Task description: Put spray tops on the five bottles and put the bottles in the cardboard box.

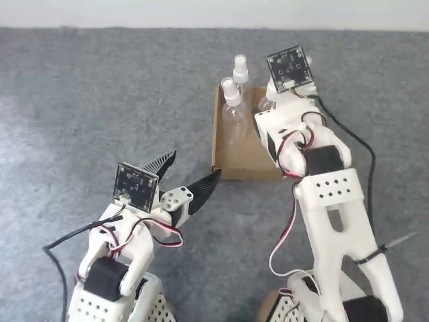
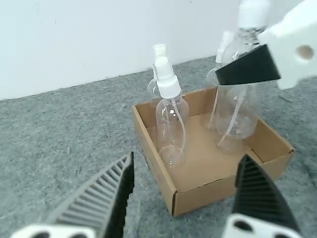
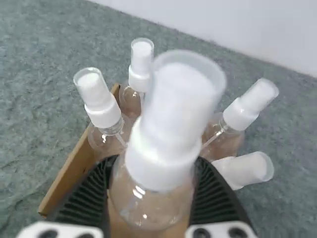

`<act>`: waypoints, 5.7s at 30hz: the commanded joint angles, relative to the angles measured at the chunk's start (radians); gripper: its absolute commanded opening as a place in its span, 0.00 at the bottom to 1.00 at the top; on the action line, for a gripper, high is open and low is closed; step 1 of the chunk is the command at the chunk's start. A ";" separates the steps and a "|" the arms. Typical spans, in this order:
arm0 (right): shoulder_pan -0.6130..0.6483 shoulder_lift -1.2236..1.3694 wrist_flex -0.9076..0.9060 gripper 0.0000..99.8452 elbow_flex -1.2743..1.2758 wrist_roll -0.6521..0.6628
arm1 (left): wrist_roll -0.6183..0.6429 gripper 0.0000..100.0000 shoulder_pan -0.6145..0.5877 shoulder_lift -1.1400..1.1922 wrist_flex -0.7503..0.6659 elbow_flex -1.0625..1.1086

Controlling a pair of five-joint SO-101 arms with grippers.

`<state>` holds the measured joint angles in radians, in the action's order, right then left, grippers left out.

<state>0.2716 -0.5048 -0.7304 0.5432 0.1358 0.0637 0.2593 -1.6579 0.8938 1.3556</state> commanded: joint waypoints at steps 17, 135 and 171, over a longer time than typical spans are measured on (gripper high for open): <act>-0.022 0.005 0.469 0.01 0.359 -0.094 | -0.003 0.31 -0.003 -0.003 -0.028 -0.005; 0.070 -0.110 0.165 0.33 0.176 -0.092 | -0.003 0.31 -0.003 -0.003 -0.028 -0.005; -0.143 -0.625 -0.513 0.21 0.210 0.130 | -0.003 0.31 -0.353 -0.009 0.043 -0.016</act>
<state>0.1979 -1.0249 -1.2797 0.5999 0.2033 0.0637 0.0061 -1.6579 0.9014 1.3510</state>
